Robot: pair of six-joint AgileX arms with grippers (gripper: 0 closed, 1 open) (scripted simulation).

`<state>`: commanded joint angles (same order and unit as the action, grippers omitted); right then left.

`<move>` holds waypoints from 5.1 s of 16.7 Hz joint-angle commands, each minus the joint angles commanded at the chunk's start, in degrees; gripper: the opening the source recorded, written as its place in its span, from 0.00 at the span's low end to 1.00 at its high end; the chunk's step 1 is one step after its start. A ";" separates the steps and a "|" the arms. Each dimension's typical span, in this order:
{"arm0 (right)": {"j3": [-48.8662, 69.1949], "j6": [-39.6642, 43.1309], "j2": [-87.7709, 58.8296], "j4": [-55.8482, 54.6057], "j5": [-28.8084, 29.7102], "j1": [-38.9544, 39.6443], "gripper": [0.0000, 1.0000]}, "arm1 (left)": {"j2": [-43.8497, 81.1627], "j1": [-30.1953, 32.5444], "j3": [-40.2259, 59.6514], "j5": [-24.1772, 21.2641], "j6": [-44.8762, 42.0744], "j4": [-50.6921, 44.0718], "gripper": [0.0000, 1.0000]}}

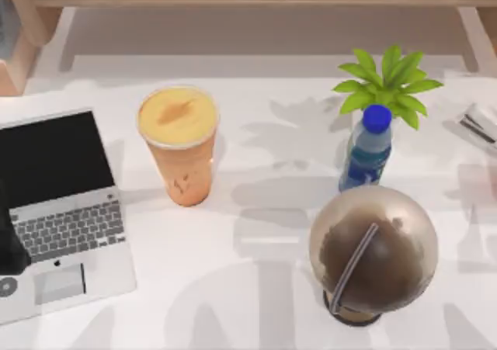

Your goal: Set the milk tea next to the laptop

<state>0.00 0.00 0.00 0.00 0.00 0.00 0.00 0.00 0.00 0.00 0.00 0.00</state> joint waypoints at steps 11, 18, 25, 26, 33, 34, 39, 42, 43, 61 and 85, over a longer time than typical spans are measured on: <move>0.00 0.00 0.00 0.00 0.00 0.00 1.00 | 26.37 14.58 3.76 12.89 1.67 21.55 1.00; 0.00 0.00 0.00 0.00 0.00 0.00 1.00 | 67.17 34.19 9.25 31.95 3.72 52.01 1.00; 0.00 0.00 0.00 0.00 0.00 0.00 1.00 | 101.80 50.37 14.72 47.68 5.89 78.42 1.00; 0.00 0.00 0.00 0.00 0.00 0.00 1.00 | 104.99 51.90 15.33 49.12 6.16 80.95 1.00; 0.00 0.00 0.00 0.00 0.00 0.00 1.00 | 111.90 55.39 16.81 52.33 6.87 86.73 1.00; 0.00 0.00 0.00 0.00 0.00 0.00 1.00 | 111.90 55.39 16.81 52.33 6.87 86.73 1.00; 0.00 0.00 0.00 0.00 0.00 0.00 1.00 | 113.65 51.71 20.14 48.72 6.10 85.64 1.00; 0.00 0.00 0.00 0.00 0.00 0.00 1.00 | 116.37 47.01 25.05 43.94 5.24 84.26 1.00; 0.00 0.00 0.00 0.00 0.00 0.00 1.00 | 117.29 45.35 26.66 42.30 4.96 83.77 1.00; 0.00 0.00 0.00 0.00 0.00 0.00 1.00 | 119.23 42.40 29.64 39.34 4.43 82.82 0.10; 0.00 0.00 0.00 0.00 0.00 0.00 1.00 | 112.87 43.42 30.96 40.49 4.40 81.30 0.00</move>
<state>0.00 0.00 0.00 0.00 0.00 0.00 112.87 43.42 30.96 40.49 4.40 81.30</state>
